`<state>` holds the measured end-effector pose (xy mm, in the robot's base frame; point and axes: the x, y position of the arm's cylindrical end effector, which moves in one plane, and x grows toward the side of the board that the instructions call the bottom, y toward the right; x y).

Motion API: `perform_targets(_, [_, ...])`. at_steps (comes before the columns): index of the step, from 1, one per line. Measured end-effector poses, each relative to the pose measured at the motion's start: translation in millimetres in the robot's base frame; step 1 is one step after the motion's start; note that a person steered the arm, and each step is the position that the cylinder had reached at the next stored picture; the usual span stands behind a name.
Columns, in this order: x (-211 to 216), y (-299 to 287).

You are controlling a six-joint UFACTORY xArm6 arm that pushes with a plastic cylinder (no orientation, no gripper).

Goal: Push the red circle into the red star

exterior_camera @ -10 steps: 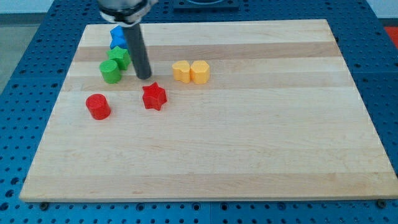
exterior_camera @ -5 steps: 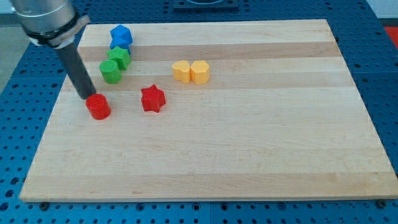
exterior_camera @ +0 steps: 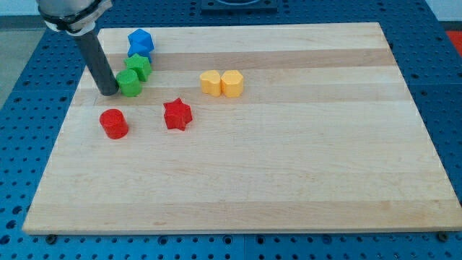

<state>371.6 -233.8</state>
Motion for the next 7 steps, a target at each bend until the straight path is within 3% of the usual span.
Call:
perform_targets(5, [1,8])
perform_targets(7, [4,-49])
